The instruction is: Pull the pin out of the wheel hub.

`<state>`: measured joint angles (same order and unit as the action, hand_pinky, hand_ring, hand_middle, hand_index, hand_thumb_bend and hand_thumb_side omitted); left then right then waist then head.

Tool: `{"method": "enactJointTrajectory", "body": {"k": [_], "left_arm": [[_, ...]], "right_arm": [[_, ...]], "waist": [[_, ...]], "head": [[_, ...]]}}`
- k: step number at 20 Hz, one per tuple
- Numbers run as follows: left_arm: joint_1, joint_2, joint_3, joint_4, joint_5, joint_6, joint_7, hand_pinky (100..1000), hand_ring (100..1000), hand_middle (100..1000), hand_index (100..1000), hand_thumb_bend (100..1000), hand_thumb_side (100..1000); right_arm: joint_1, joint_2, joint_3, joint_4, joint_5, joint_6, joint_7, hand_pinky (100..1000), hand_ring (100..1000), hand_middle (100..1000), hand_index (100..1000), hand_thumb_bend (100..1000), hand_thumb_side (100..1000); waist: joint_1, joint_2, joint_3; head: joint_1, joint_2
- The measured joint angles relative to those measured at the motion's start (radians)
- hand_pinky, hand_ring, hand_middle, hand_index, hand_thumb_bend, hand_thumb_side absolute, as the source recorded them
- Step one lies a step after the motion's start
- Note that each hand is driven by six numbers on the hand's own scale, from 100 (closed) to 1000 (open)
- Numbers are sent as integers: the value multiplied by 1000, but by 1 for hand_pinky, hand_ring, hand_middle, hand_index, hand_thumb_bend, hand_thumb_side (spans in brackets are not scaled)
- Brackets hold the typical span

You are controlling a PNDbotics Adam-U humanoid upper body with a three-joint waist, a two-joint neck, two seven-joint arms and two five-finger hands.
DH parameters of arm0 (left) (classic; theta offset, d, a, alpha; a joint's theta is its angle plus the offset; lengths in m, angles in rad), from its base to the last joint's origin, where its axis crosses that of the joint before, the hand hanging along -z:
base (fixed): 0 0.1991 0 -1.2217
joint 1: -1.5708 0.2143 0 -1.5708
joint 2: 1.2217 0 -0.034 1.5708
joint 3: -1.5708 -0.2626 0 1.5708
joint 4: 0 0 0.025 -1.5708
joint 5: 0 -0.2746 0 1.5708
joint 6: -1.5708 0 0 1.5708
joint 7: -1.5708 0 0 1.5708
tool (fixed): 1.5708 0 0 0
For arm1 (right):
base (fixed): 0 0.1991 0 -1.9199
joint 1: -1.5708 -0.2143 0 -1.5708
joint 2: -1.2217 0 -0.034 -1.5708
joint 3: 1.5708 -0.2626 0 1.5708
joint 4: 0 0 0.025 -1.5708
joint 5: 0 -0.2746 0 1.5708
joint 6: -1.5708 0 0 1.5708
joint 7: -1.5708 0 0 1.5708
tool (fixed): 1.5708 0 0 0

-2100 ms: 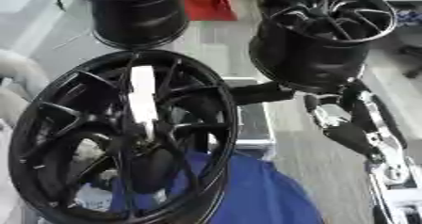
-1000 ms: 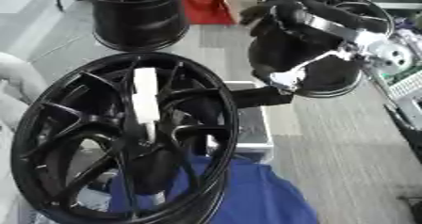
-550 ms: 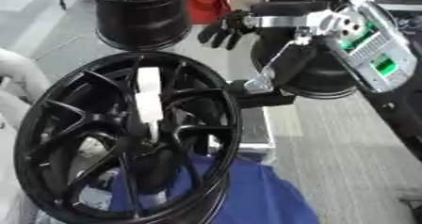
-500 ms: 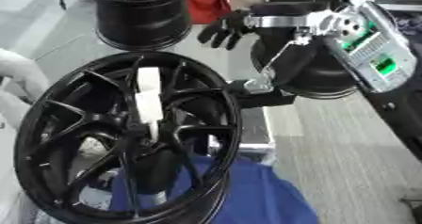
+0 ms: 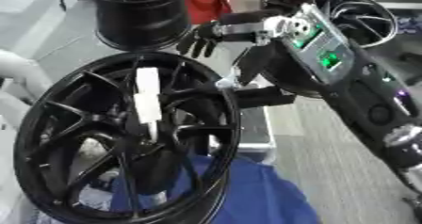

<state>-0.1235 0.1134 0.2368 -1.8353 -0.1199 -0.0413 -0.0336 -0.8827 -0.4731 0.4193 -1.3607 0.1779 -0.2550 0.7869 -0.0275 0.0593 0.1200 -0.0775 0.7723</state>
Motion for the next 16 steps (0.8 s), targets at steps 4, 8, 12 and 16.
{"method": "enactJointTrajectory", "body": {"k": [4, 8, 12, 16], "left_arm": [[0, 0, -3, 0, 0, 0, -2, 607, 625, 658, 854, 129, 619], [0, 0, -5, 0, 1, 0, -3, 607, 625, 658, 854, 129, 619], [-1, 0, -6, 0, 1, 0, -4, 607, 625, 658, 854, 128, 620], [-1, 0, -6, 0, 1, 0, -4, 607, 625, 658, 854, 128, 620]], "right_arm": [[-16, 45, 0, 45, 27, -17, 3, 787, 844, 864, 932, 384, 354], [-25, 83, 2, 70, 44, -33, 11, 785, 841, 861, 928, 380, 349], [-29, 111, 13, 74, 47, -44, 21, 784, 837, 857, 924, 379, 349], [-32, 126, 23, 67, 40, -44, 31, 782, 827, 848, 918, 378, 351]], "waist": [[1, 1, 5], [1, 3, 10], [1, 4, 13], [1, 5, 15]], "head": [[-6, 0], [-9, 0], [-11, 0], [-14, 0]]}}
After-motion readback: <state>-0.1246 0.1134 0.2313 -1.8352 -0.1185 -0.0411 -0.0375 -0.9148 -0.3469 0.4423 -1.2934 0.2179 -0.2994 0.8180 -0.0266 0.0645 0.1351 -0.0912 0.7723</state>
